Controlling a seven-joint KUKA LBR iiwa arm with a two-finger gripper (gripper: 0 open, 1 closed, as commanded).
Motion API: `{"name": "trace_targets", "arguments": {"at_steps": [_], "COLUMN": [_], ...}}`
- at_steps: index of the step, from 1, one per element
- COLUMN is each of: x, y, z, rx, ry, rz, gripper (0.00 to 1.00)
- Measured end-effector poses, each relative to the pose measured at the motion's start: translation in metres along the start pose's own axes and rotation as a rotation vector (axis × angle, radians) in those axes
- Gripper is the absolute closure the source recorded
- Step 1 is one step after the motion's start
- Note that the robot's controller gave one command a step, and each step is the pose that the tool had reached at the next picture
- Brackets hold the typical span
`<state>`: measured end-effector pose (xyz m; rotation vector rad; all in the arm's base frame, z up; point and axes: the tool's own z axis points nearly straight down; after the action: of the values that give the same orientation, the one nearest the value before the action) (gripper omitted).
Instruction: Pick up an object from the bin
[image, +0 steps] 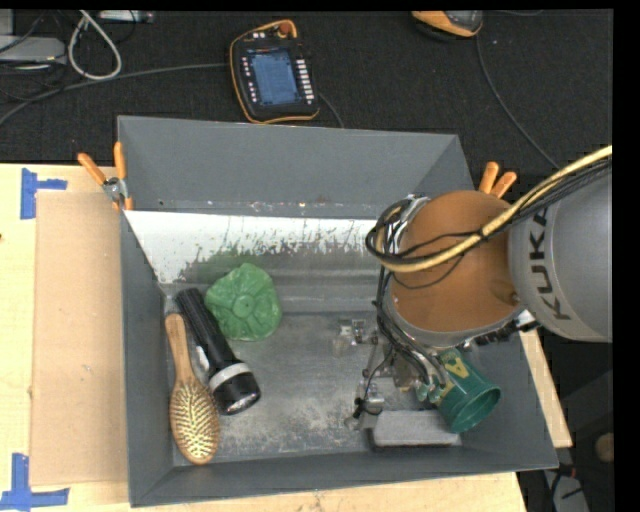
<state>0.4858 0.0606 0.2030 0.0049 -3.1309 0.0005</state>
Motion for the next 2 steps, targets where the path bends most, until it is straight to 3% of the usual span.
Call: {"name": "trace_targets", "arguments": {"at_steps": [1, 2], "x": [-0.002, 0.005], "y": [-0.001, -0.094], "z": [-0.004, 0.106], "rx": [-0.001, 0.0], "ry": [-0.008, -0.007], "rz": [0.005, -0.18], "gripper": [0.0, 0.0]}}
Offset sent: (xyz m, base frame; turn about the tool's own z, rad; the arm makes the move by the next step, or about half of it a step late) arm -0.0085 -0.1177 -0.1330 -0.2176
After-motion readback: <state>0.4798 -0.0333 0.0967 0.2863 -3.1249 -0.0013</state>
